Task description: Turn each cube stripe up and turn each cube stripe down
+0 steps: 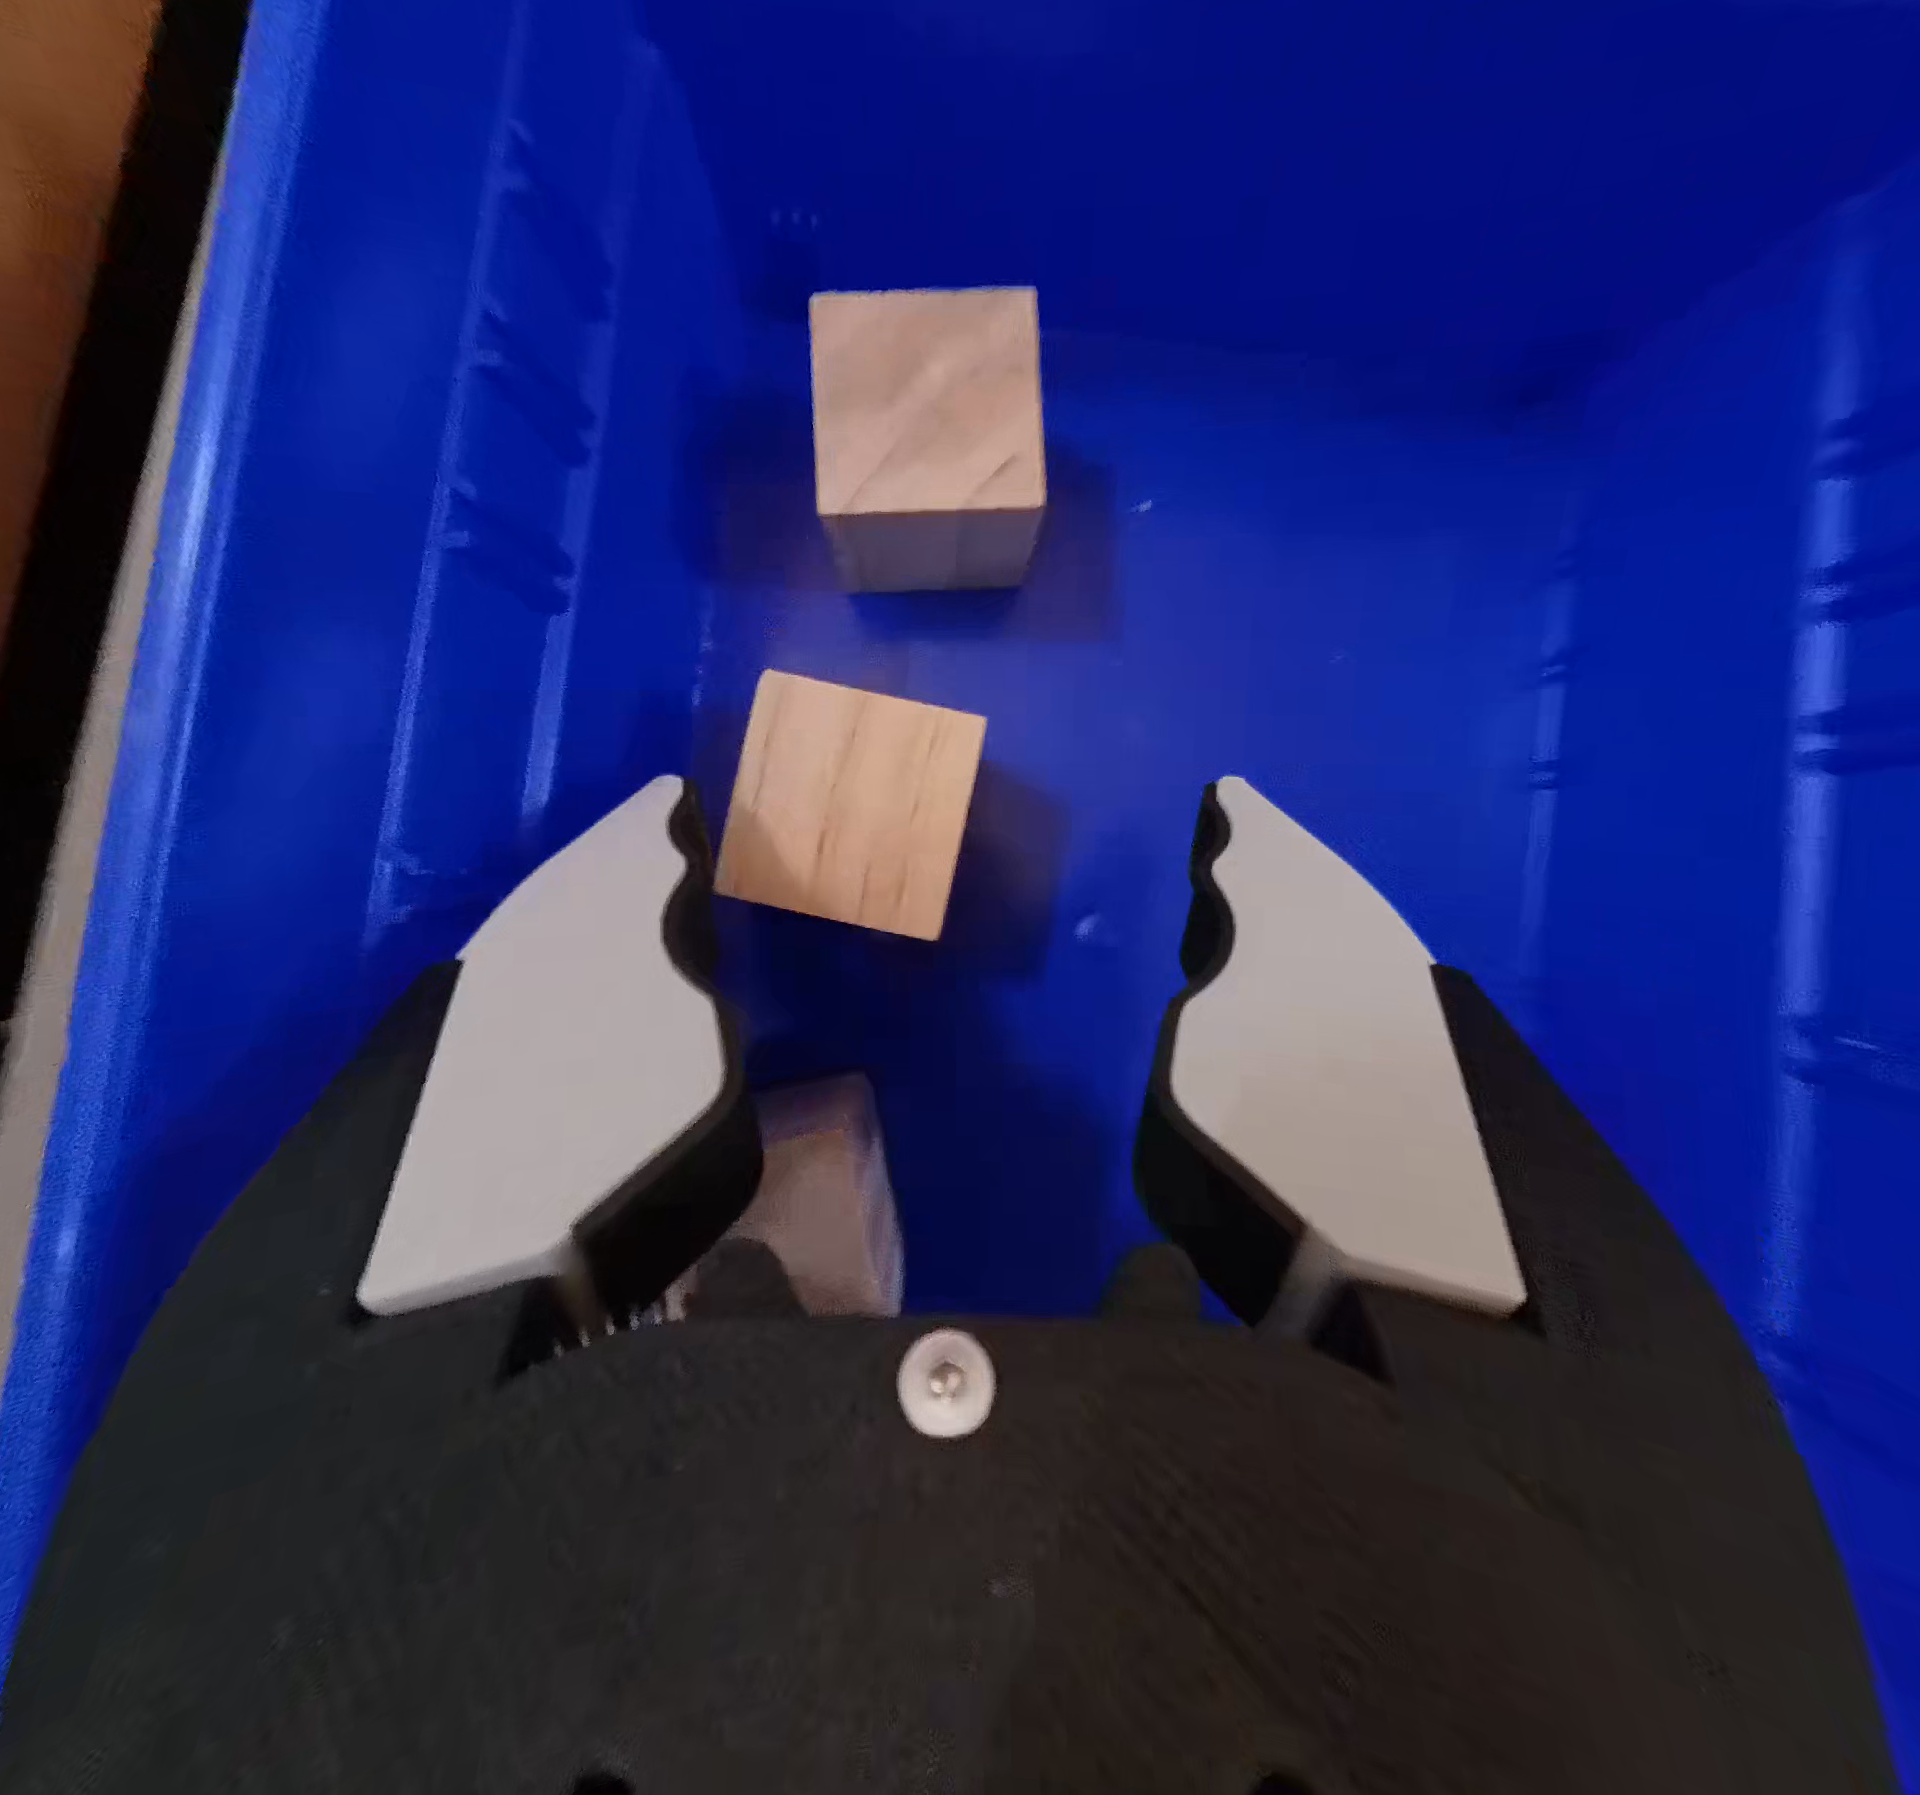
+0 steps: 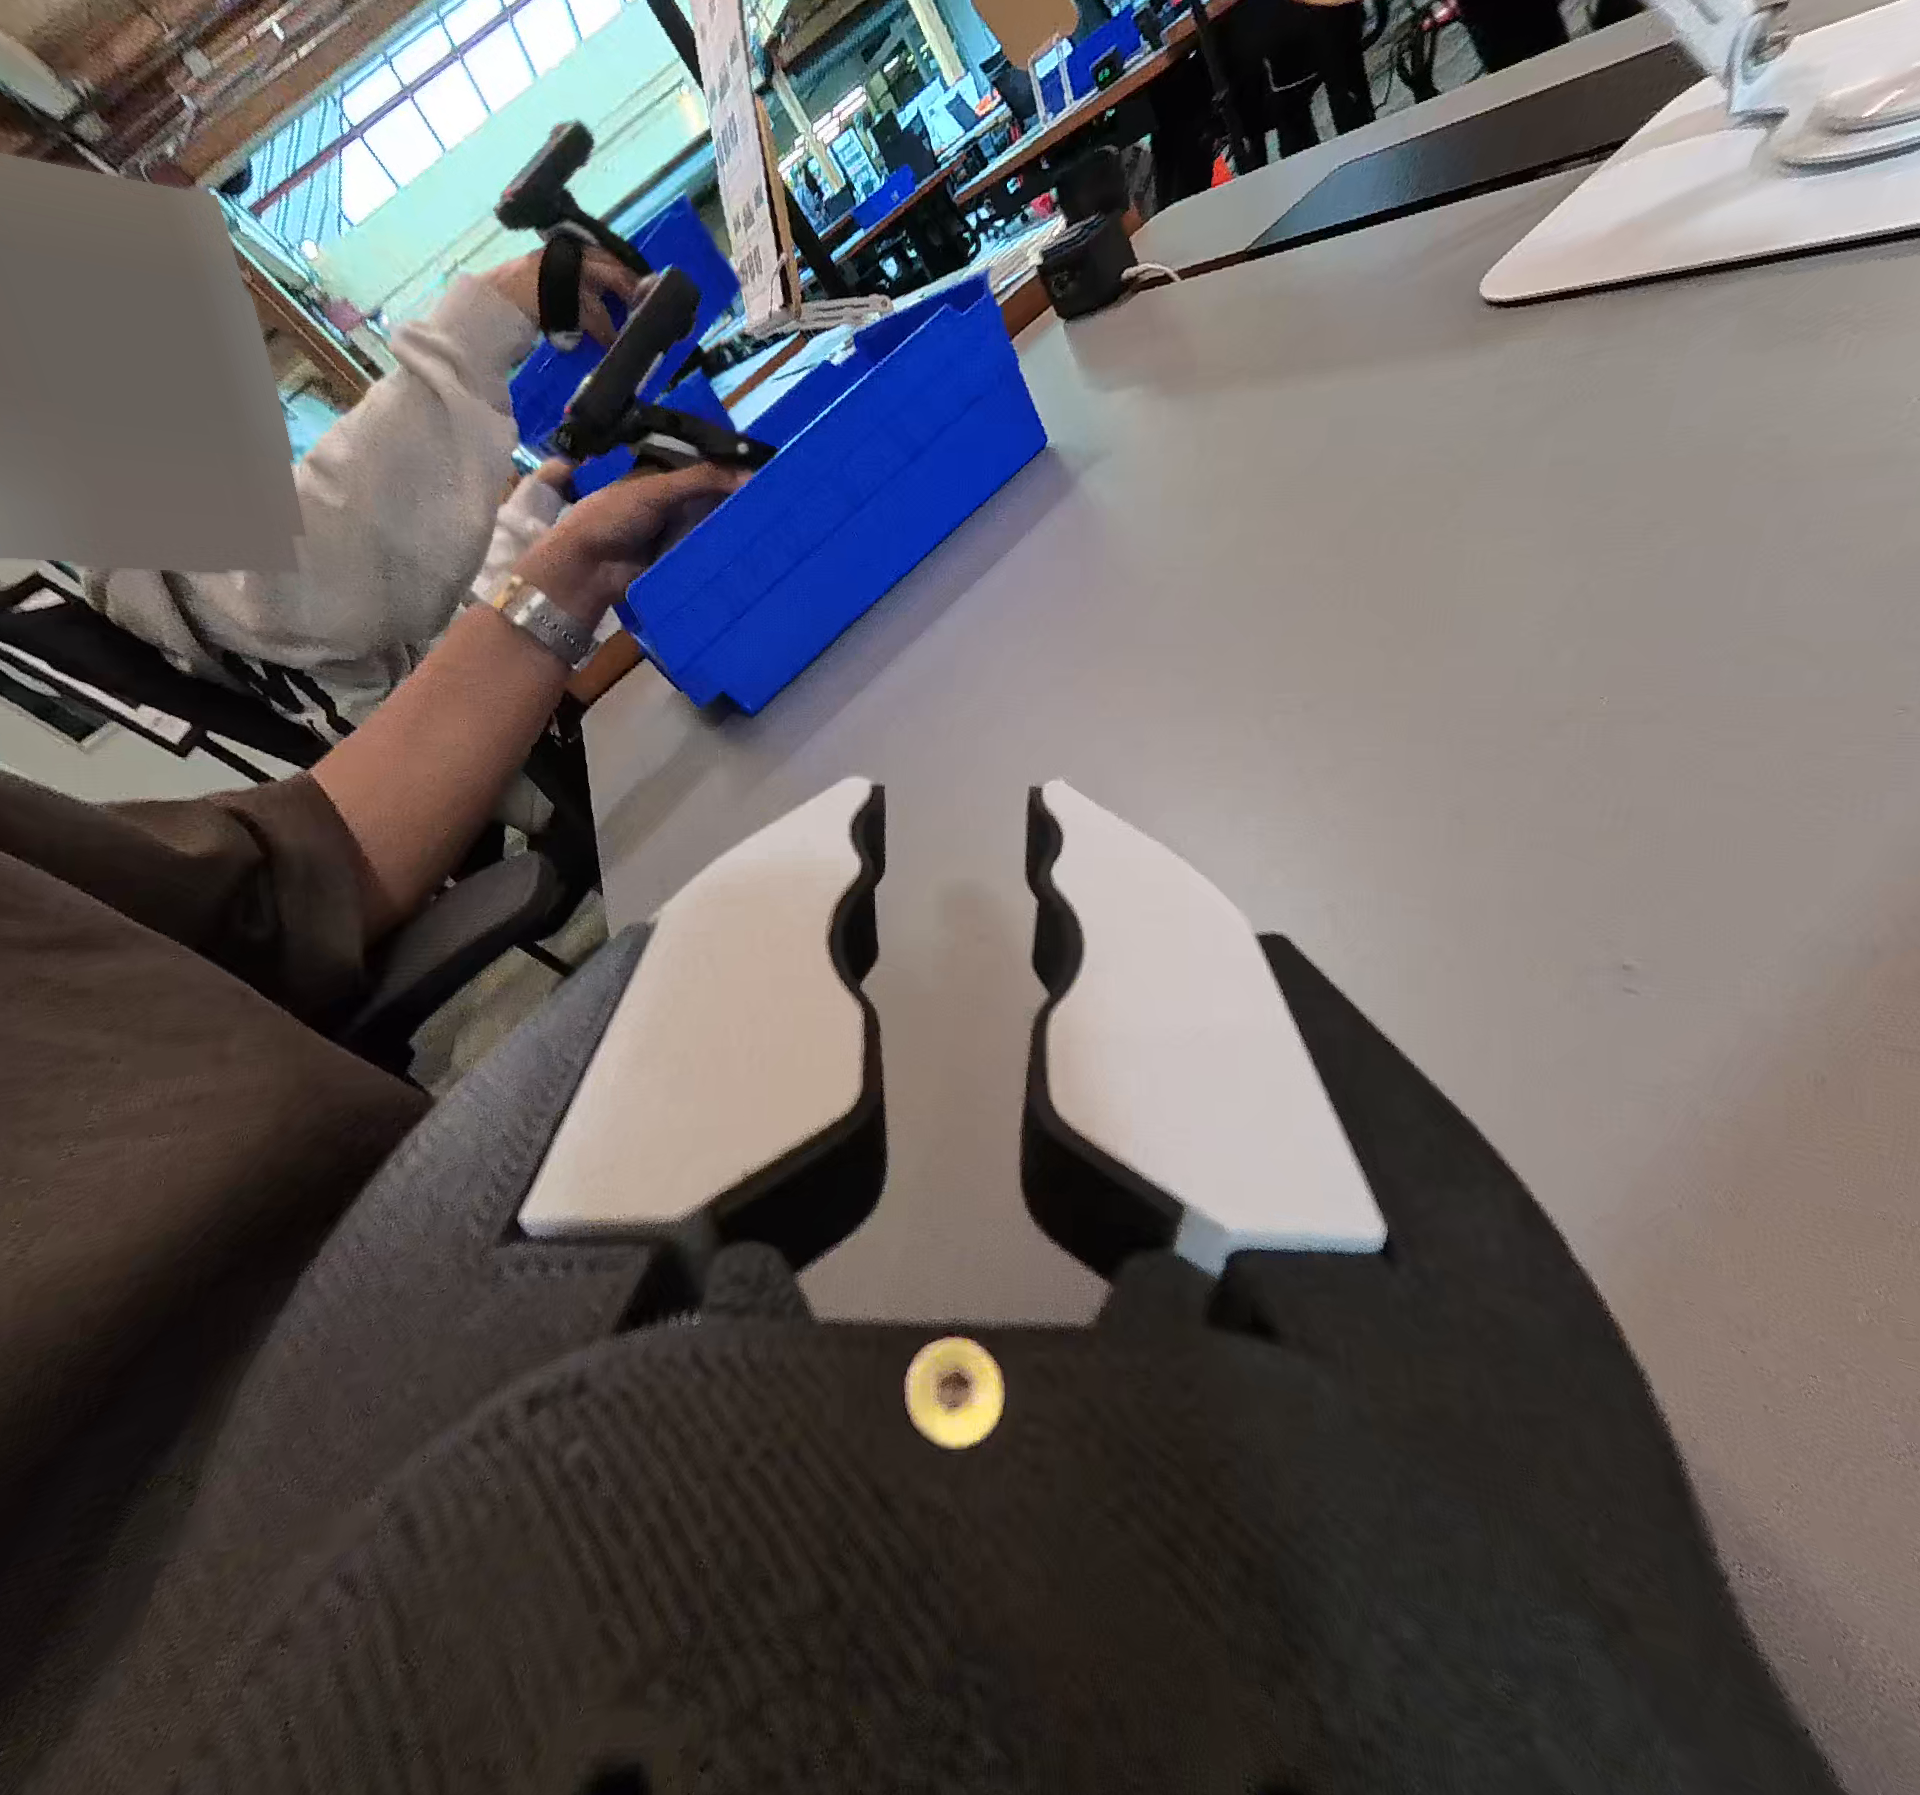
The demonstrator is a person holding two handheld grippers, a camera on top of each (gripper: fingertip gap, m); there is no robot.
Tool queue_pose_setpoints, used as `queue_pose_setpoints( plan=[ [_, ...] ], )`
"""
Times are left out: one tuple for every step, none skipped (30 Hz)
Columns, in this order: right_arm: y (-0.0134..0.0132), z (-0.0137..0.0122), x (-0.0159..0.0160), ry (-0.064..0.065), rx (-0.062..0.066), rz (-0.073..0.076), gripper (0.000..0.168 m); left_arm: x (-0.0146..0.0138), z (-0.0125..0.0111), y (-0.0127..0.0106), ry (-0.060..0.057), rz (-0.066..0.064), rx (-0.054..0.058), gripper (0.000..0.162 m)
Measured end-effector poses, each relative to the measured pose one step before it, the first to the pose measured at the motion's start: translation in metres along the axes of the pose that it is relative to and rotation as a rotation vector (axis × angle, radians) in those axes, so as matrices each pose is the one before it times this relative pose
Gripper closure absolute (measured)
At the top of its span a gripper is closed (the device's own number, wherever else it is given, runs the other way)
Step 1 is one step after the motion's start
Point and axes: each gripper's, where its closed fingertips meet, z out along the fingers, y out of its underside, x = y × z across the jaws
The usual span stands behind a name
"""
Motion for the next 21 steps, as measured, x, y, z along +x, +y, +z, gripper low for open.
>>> queue_pose_setpoints(
  plan=[
    [0.00173, 0.00088, -0.00155, -0.0011, -0.0108, -0.0164, 0.142, -0.00477, 0.00356, 0.00382, -0.0593, 0.0355, -0.024, 0.073],
    [0.00198, 0.00069, -0.00118, -0.0001, -0.0117, -0.0158, 0.142, -0.00405, 0.00327, 0.00333, -0.0537, 0.0339, -0.0191, 0.074],
    [0.0018, 0.00049, -0.0007, 0.001, -0.0107, -0.0141, 0.142, -0.00327, 0.00247, 0.00262, -0.046, 0.0361, -0.0117, 0.075],
    [0.00125, 0.00018, -0.00054, 0.0007, -0.0077, -0.0115, 0.142, -0.00209, 0.00222, 0.00278, -0.0344, 0.0298, -0.0135, 0.075],
    [0.00081, 0.00001, -0.00045, -0.0004, -0.0053, -0.0078, 0.143, -0.00046, 0.00102, 0.00155, -0.0206, 0.0253, -0.0072, 0.075],
    [0.00066, -0.00018, -0.00024, -0.001, -0.0037, -0.0034, 0.143, 0.00118, -0.00062, -0.00064, 0.0011, 0.0116, 0.0062, 0.078],
    [0.00003, -0.00034, 0.00005, -0.0018, -0.0011, 0.0002, 0.143, 0.00183, -0.00127, 0.00087, 0.0124, 0.0148, -0.0064, 0.082],
    [-0.0004, -0.00058, 0.00007, -0.0021, 0.0019, 0.0026, 0.143, -0.00074, -0.00126, 0.00084, -0.0016, 0.0105, -0.0061, 0.091],
    [-0.00049, -0.00066, 0.00048, -0.0012, 0.0027, 0.0044, 0.143, -0.0016, -0.00197, -0.00041, -0.0052, 0.0085, 0.0044, 0.106],
    [-0.00051, -0.00072, 0.0009, -0.0004, 0.0028, 0.0062, 0.143, 0.00055, -0.00212, -0.00142, 0.0123, 0.0039, 0.0133, 0.113],
    [-0.00064, -0.00073, 0.00091, -0.0011, 0.0037, 0.0078, 0.143, 0.00313, -0.0017, -0.00122, 0.0297, -0.0054, 0.0093, 0.114],
    [-0.00078, -0.0008, 0.00098, -0.001, 0.005, 0.0094, 0.143, 0.0026, -0.00144, -0.00131, 0.0256, -0.0091, 0.0058, 0.114],
    [-0.00086, -0.00077, 0.00127, 0.0002, 0.0052, 0.011, 0.143, 0.003, -0.00196, -0.00259, 0.027, -0.0133, 0.0133, 0.114],
    [-0.00087, -0.00072, 0.00141, 0.001, 0.0051, 0.0126, 0.143, 0.00352, -0.00292, -0.00476, 0.0284, -0.0154, 0.0266, 0.114],
    [-0.00104, -0.00065, 0.0013, -0.0003, 0.0065, 0.0137, 0.143, 0.00355, -0.00409, -0.00661, 0.0245, -0.0148, 0.0351, 0.114],
    [-0.00119, -0.00073, 0.00103, -0.0015, 0.0078, 0.0144, 0.143, 0.00323, -0.00537, -0.00769, 0.02, -0.0142, 0.0378, 0.115],
    [-0.00108, -0.00047, 0.00101, -0.001, 0.0072, 0.013, 0.143, 0.00434, -0.00674, -0.00954, 0.0241, -0.0121, 0.046, 0.115],
    [-0.0008, -0.00034, 0.00084, -0.0008, 0.0051, 0.0092, 0.143, 0.00567, -0.00788, -0.01105, 0.0321, -0.0168, 0.0535, 0.115],
    [-0.00008, 0.00024, 0.00057, -0.0008, 0.0014, 0.0053, 0.143, 0.00646, -0.00822, -0.01158, 0.0365, -0.0262, 0.0527, 0.115],
    [0.00045, 0.00045, 0.00041, -0.0009, -0.0022, 0.0025, 0.143, 0.00739, -0.00824, -0.01145, 0.0418, -0.0312, 0.051, 0.115],
    [0.00074, 0.00087, -0.00006, -0.0015, -0.0039, 0.0001, 0.143, 0.00986, -0.00828, -0.01233, 0.0562, -0.0316, 0.0581, 0.115]
  ],
)
